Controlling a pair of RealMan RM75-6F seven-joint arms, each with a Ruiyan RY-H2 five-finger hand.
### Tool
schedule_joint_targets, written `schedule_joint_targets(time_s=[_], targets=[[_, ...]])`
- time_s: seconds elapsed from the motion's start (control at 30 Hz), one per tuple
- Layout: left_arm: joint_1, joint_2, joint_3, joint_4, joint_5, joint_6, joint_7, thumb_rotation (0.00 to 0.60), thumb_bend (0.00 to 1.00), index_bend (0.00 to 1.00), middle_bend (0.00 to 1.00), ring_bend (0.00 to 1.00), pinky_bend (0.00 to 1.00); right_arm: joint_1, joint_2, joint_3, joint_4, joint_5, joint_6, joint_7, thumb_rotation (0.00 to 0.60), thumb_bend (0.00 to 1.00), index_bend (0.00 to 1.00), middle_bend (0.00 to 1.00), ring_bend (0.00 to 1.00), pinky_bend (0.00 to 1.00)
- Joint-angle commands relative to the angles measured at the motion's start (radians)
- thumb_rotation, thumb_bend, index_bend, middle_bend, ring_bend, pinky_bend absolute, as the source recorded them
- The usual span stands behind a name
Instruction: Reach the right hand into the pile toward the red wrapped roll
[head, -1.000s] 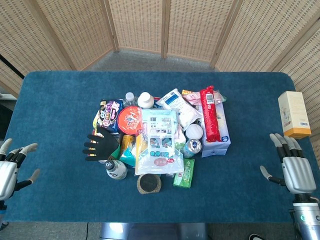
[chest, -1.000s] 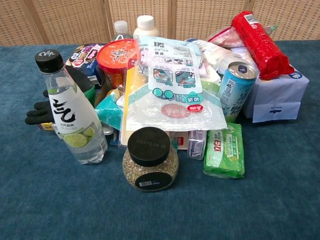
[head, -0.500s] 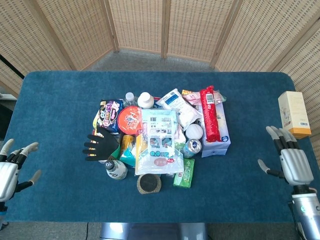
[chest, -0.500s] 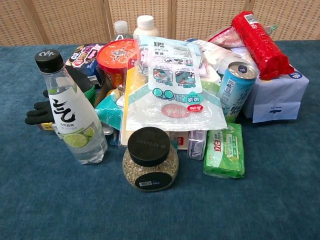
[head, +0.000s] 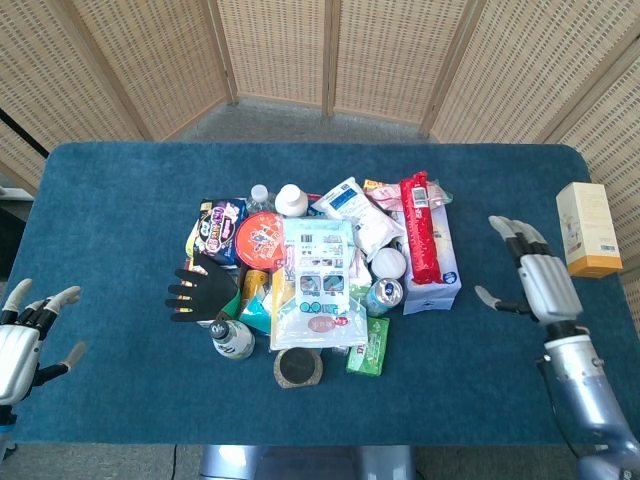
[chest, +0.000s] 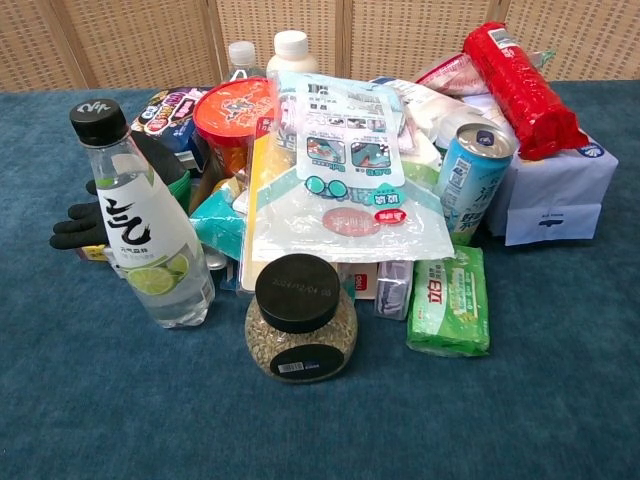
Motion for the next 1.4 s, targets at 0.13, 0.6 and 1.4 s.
schedule_joint_targets(time_s=[0.13, 0.6, 1.4], targets=[[0.002, -0.005, 0.001, 0.006, -0.005, 0.000, -0.005, 0.600, 0.34, 0.16, 0.32, 0.34, 0.00, 0.086, -0.014, 0.045, -0.045, 0.101, -0.099, -0.061, 0.514, 0.23, 0.00, 0.00, 0.00, 0.00], [0.013, -0.011, 0.003, 0.026, -0.012, 0.010, -0.022, 0.600, 0.34, 0.15, 0.31, 0.34, 0.00, 0.245, -0.113, 0.074, 0.013, 0.313, -0.199, -0.212, 0.480, 0.21, 0.00, 0.00, 0.00, 0.00], [0.020, -0.021, 0.002, 0.060, -0.026, 0.012, -0.055, 0.600, 0.33, 0.15, 0.30, 0.34, 0.00, 0.423, -0.286, 0.047, 0.124, 0.505, -0.077, -0.548, 0.463, 0.20, 0.00, 0.00, 0.00, 0.00]])
